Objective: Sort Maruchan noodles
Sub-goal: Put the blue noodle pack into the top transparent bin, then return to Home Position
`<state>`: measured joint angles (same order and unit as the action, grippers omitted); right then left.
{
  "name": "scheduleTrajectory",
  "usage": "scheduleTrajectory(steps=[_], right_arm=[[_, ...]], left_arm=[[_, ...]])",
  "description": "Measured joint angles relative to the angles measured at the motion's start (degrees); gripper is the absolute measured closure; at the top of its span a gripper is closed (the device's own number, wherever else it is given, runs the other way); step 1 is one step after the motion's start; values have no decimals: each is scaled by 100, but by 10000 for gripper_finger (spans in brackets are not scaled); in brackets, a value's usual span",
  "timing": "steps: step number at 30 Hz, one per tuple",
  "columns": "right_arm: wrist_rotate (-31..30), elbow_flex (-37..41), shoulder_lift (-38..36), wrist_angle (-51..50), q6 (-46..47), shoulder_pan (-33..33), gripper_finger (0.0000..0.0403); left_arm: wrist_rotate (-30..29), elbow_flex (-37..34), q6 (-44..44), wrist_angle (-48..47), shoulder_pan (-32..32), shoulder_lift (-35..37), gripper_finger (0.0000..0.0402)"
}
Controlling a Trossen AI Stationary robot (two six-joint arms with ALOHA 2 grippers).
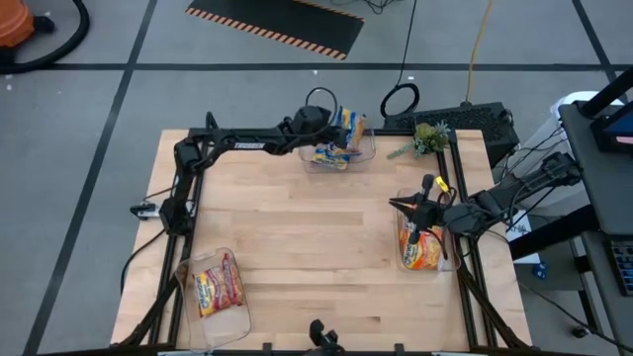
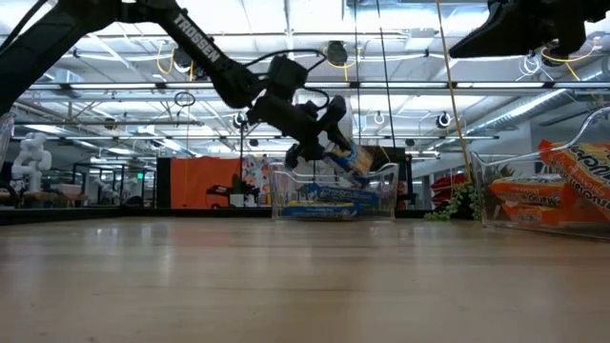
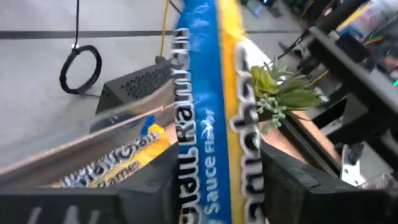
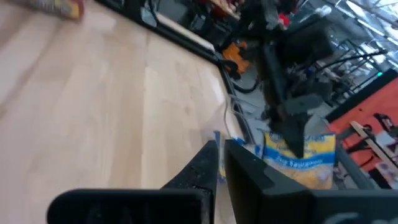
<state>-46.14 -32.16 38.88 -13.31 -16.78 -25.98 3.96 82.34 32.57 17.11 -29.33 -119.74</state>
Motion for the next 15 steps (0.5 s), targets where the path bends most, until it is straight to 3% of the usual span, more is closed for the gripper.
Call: scheduleTrajectory(steps=[4,8,15], right_arm=[[240,0,2,386,-60,0,381],[327,0,2,582,-194,0,381],[294,0,4,581,-232,0,381]], left_arm=[[29,-345,280,661,106,-2,185],[26,-397,238,659,241,5,148],[-72,-401,36,293,371,194,133]])
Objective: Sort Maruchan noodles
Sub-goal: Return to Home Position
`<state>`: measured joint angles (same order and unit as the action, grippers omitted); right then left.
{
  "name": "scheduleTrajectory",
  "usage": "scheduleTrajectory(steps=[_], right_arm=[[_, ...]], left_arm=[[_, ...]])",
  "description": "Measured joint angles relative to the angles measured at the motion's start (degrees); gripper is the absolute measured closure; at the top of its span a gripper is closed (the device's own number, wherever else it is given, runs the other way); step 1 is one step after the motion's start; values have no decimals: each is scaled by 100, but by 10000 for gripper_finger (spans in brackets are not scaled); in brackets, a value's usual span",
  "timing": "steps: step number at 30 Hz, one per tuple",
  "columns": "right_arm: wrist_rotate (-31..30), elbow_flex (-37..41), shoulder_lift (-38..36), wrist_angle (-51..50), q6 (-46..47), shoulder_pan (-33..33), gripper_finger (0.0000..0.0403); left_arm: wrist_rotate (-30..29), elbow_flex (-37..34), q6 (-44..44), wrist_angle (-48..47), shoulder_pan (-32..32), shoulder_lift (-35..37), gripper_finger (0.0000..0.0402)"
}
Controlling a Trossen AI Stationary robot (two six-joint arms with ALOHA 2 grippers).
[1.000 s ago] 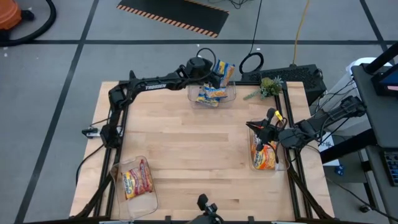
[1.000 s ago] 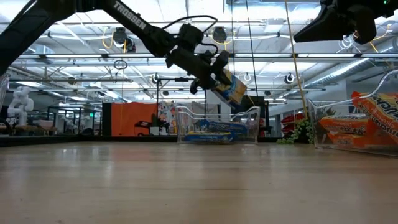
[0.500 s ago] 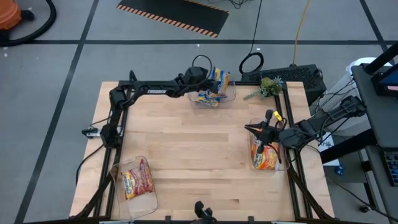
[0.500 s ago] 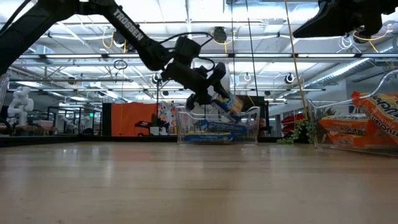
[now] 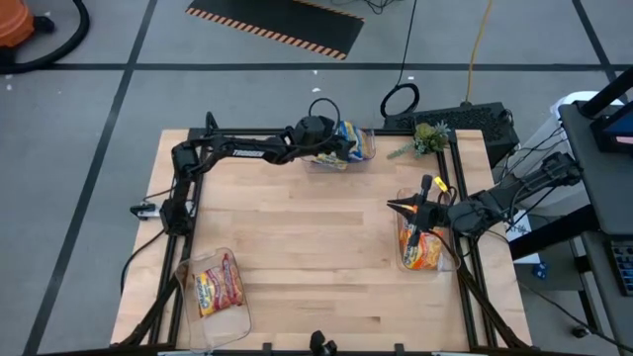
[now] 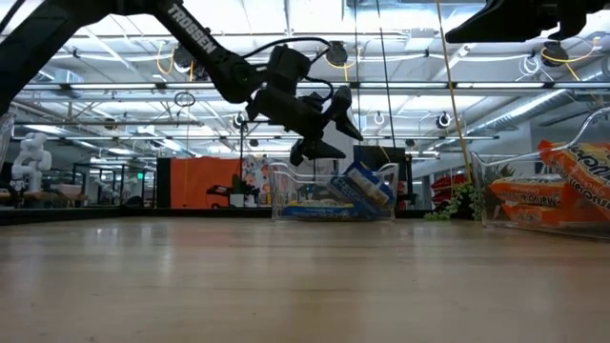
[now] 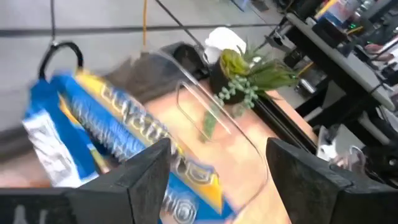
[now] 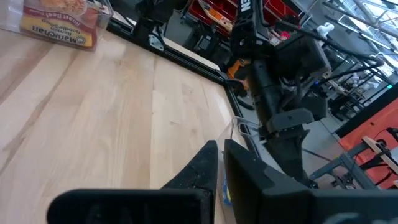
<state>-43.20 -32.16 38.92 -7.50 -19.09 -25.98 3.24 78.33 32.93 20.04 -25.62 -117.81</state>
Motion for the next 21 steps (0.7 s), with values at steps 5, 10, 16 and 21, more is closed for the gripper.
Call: scheduleTrajectory(steps=[5,10,16,21], right_arm=[[-7,0,-2,2,-4,0,381],[-7,0,0,-3,-24,0,381],[-6,0,-2,-3,167,0,381],[-2,2,0,-6,598,2,381]], left_arm=[[-201,2,-358,-636,-23,403,133],[-277,4,-926,-1419,45,1058,133],[-257,10,-2123,-1978,519,1764,133],[-232,-40,-2836,-2610,1121,2182,135]])
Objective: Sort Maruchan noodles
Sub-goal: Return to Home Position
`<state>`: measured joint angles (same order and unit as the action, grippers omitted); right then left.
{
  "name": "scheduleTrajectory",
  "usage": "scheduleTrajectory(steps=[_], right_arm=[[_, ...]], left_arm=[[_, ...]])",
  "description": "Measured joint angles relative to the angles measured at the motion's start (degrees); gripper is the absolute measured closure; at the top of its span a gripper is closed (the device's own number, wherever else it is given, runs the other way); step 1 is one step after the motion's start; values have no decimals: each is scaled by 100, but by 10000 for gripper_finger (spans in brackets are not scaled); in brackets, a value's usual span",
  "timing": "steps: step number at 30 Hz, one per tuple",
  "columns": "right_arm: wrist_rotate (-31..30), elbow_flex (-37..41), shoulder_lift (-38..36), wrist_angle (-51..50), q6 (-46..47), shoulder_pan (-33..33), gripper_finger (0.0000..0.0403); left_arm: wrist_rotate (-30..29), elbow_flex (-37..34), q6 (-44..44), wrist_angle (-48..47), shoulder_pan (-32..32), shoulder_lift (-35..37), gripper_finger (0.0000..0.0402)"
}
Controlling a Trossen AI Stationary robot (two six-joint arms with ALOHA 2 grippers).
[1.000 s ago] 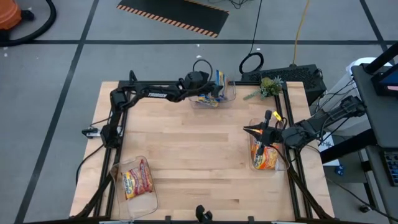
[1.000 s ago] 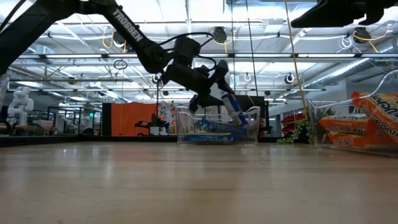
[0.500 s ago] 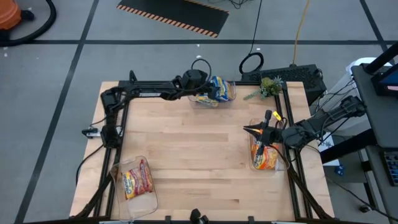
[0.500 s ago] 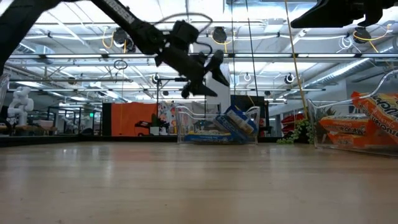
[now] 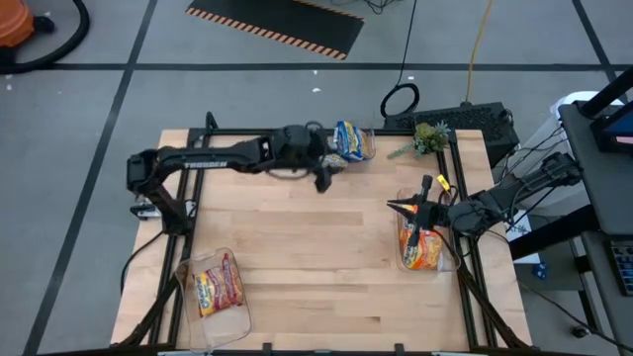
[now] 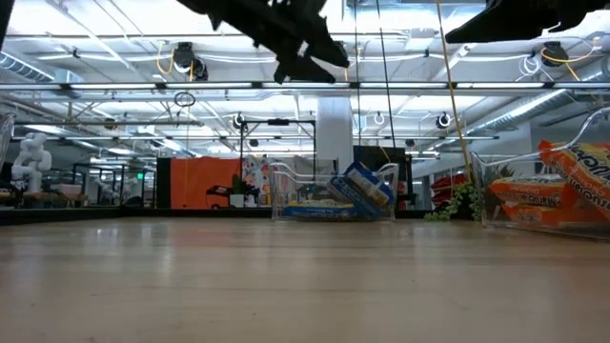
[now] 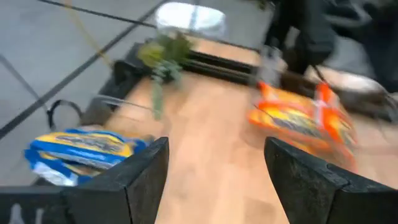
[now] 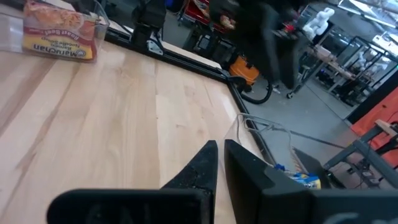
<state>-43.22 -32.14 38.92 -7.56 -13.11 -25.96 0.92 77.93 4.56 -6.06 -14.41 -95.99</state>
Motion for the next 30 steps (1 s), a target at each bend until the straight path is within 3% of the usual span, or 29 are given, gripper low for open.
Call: scheduleTrajectory(steps=[6,13,17,22,30], right_arm=[[13,0,-4,81,167,105,381],[1802,0,-2,88,541,337,394],[2264,0,-3,84,470,454,401],[2263,0,-46,94,220,664,401],[2706,281,-291,318,209,1023,402]], left_arm=[[-11,-811,-519,993,628,509,185],[-91,-1728,-579,1398,687,1453,272],[-51,-2486,-807,1674,907,1908,314],[-82,-3350,-1113,2142,1112,2576,325],[-111,-4624,-762,2262,1171,3960,325]])
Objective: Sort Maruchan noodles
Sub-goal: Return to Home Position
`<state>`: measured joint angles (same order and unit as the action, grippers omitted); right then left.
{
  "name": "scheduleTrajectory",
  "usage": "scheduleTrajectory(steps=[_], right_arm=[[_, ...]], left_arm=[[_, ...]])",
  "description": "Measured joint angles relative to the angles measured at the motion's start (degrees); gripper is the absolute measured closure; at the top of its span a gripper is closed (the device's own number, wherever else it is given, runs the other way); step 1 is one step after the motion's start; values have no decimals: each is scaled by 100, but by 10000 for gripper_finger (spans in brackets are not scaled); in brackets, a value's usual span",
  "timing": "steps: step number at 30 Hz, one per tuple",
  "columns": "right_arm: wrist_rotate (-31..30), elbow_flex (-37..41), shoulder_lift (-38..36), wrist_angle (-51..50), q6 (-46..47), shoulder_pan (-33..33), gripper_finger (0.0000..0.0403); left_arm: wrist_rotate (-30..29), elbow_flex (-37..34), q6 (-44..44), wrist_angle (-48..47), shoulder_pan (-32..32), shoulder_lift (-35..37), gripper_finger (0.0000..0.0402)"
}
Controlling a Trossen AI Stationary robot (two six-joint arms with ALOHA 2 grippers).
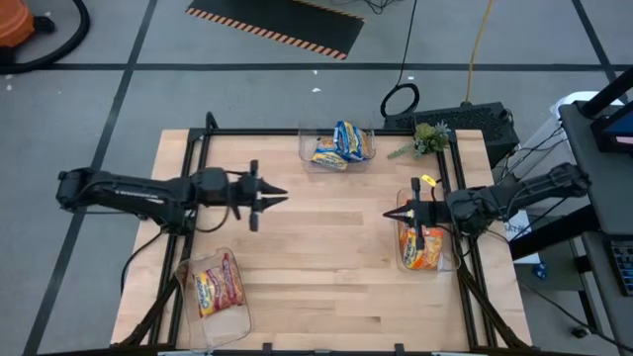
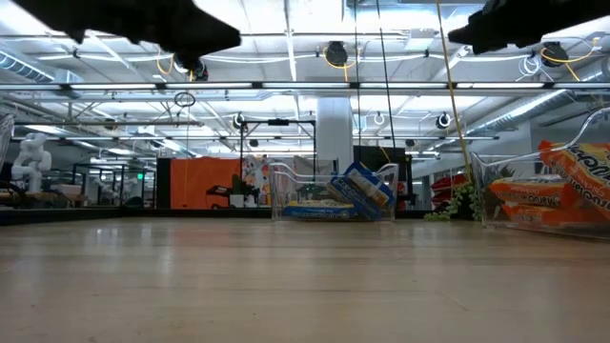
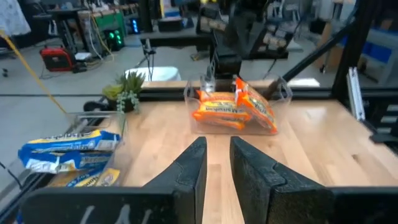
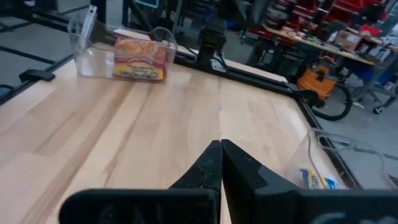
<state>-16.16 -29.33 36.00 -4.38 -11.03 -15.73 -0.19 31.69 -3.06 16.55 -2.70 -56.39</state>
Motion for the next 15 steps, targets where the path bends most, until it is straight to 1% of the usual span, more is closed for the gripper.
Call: scheduleTrajectory(steps=[5,8,15], right_arm=[[4,369,-205,15,283,88,402],[144,664,-337,162,481,94,402],[355,1646,-667,1559,616,94,403]], left_arm=[[-161,-677,173,66,21,871,325],[-164,-1038,142,33,21,1371,325],[-158,-1737,55,-11,19,2335,325]])
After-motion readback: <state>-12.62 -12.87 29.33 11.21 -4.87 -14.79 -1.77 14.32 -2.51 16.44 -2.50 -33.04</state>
